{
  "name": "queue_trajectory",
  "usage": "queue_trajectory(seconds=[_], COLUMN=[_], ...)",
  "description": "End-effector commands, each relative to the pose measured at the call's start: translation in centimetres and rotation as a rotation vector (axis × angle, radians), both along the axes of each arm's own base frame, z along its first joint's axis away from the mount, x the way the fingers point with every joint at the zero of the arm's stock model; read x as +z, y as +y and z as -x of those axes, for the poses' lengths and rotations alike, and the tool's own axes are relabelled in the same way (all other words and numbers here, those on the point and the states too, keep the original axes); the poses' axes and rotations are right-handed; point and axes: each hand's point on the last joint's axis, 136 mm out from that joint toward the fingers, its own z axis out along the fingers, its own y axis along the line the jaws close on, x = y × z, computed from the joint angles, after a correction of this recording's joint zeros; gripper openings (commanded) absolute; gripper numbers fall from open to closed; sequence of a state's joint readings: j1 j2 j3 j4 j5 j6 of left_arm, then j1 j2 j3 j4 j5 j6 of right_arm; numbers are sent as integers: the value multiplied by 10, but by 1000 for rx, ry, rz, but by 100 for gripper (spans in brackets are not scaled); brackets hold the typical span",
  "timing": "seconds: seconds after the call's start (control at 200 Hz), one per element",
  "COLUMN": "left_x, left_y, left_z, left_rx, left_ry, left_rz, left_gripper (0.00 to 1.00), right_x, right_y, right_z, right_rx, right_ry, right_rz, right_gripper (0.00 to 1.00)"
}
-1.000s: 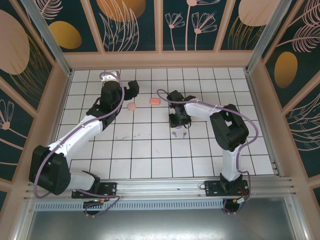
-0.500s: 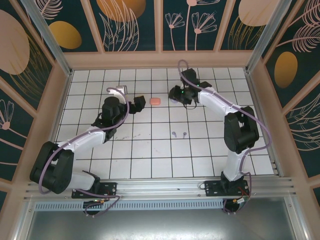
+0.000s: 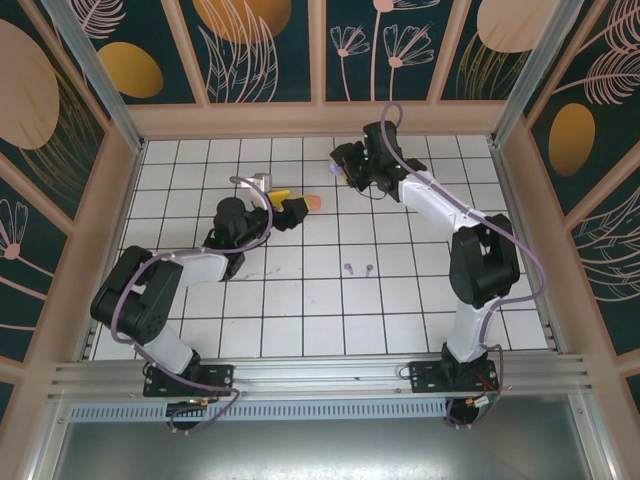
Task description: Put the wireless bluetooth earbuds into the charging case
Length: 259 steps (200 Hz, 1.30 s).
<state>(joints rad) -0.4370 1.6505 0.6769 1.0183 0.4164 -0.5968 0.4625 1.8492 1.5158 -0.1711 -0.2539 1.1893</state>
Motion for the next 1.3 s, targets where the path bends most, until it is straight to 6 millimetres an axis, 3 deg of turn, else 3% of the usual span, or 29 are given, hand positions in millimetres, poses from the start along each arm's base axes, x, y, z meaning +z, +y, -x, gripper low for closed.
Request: queue_trajectory(seconds=[0.0, 0.06, 0.08, 0.215, 0.32, 0.385, 1.086, 1.291], left_x=[37, 44, 34, 35, 38, 40, 46, 49], left_y=[-9, -11, -13, -17, -22, -24, -30, -28], left_z=[-2, -3, -6, -13, -16, -19, -35, -38], left_rx=[-58, -68, -71, -81, -98, -104, -101, -91], left_ry=[-94, -109, -86, -91, -101, -106, -127, -136], left_rz=[117, 145, 143, 168, 178, 182, 163, 161], left_gripper=[81, 78, 77, 71, 57, 51, 42, 32], right_x=[43, 45, 46, 48, 49, 48, 53, 54], right_y=[10, 14, 15, 24, 24, 34, 58, 59], right_z=[8, 12, 13, 19, 20, 28, 48, 51], right_rx=[-57, -61, -60, -50, -52, -29, 31, 33], right_ry=[-47, -46, -48, -44, -46, -45, -59, -61], right_rz=[-105, -110, -112, -114, -116, -115, -129, -133], right_gripper=[33, 34, 33, 33, 33, 33, 32, 32])
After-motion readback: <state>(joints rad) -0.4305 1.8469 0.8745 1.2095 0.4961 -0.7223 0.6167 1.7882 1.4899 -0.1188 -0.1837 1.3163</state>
